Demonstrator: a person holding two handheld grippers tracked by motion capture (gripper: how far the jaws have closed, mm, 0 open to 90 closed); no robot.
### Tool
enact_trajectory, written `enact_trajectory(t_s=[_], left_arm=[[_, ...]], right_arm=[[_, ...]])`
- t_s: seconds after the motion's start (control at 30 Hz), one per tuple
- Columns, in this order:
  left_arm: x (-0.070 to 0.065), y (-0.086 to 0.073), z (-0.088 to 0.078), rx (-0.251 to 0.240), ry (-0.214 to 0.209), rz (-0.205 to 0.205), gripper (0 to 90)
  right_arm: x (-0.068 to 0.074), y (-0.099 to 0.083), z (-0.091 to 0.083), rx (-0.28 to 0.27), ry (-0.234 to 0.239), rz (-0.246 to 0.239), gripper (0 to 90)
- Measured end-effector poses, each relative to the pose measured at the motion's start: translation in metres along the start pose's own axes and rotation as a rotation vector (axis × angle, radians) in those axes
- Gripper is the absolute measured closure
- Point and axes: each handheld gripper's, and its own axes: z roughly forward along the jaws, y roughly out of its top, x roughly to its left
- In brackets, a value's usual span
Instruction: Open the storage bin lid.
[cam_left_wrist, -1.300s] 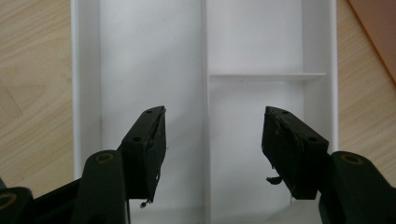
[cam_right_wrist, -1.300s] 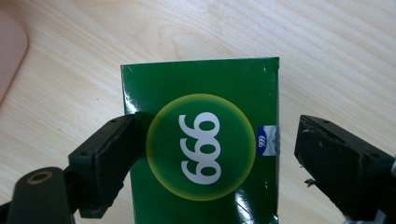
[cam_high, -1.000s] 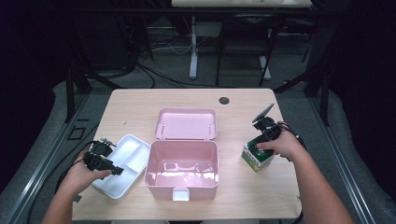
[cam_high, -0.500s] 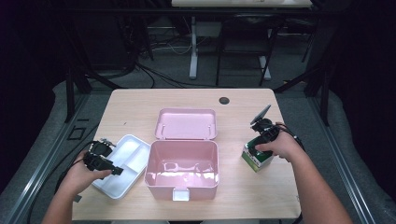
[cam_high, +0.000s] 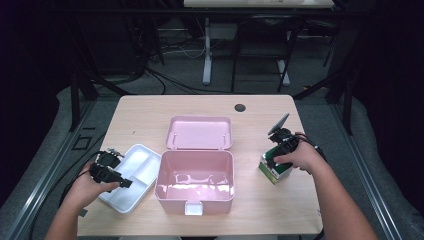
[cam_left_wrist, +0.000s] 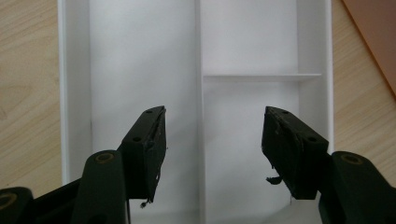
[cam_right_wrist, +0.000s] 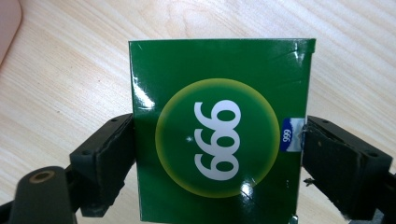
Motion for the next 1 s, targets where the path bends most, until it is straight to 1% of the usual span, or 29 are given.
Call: enact_trajectory(t_s=[0.03,0.07,0.1,0.13,0.2,0.23,0.37,0.4,0.43,0.47,0.57,0.7,0.87,0.9,0.93,1.0], left_arm=[[0.0,0.0,0.0,0.0,-0.001,0.0,40.4],[-0.0001,0.0001,0.0001,-0.001,-0.001,0.0,40.5],[-0.0002,0.0001,0.0002,0.0,-0.002,0.001,40.4],[-0.0002,0.0001,0.0002,0.0,-0.002,0.001,40.5],[-0.0002,0.0001,0.0003,0.001,-0.002,0.001,40.5],[-0.0002,0.0001,0.0002,0.0,-0.003,0.0,40.7],[-0.0003,0.0002,0.0,-0.002,-0.005,-0.001,40.8],[-0.0003,0.0003,0.0,-0.002,-0.006,-0.001,40.8],[-0.0002,0.0003,0.0,-0.002,-0.005,-0.001,40.8],[-0.0002,0.0003,0.0001,-0.002,-0.005,-0.001,40.9],[0.0,0.0002,0.0002,-0.002,-0.005,-0.002,40.9],[0.0001,0.0002,0.0001,-0.002,-0.005,-0.002,40.8],[0.0001,0.0002,-0.0001,-0.004,-0.004,-0.004,40.8],[0.0001,0.0002,0.0,-0.003,-0.004,-0.003,40.8],[0.0001,0.0002,0.0001,-0.004,-0.003,-0.002,40.8],[0.0001,0.0003,0.0002,-0.003,-0.004,-0.003,40.8]], right_arm=[[0.0,-0.0004,0.0012,-0.011,0.002,0.003,13.4],[-0.0002,-0.0003,0.001,-0.005,0.0,0.003,13.5],[-0.0006,-0.0007,0.0019,-0.015,0.004,0.004,13.6],[-0.0014,-0.0008,0.0016,-0.004,0.015,0.007,13.6],[-0.0019,-0.0011,0.0016,-0.003,0.02,0.014,13.8],[-0.0017,-0.0011,0.0014,0.0,0.012,0.018,14.0],[-0.0013,-0.0009,0.0011,0.009,0.008,0.032,14.1],[-0.0018,-0.0007,0.0012,0.014,0.023,0.041,14.2],[-0.0018,-0.0008,0.0014,0.009,0.021,0.041,14.3],[-0.0018,-0.0004,0.0005,0.021,0.016,0.038,14.3],[-0.0014,-0.0005,0.0006,0.013,0.01,0.04,14.6],[-0.0013,-0.0006,0.0005,0.009,0.013,0.043,14.9],[-0.0018,-0.0008,-0.0008,0.02,0.015,0.042,15.2],[-0.0017,-0.001,-0.0011,0.022,0.017,0.043,15.2],[-0.0023,-0.0011,-0.0015,0.025,0.031,0.043,15.3],[-0.0022,-0.0015,-0.0019,0.021,0.032,0.043,15.3]])
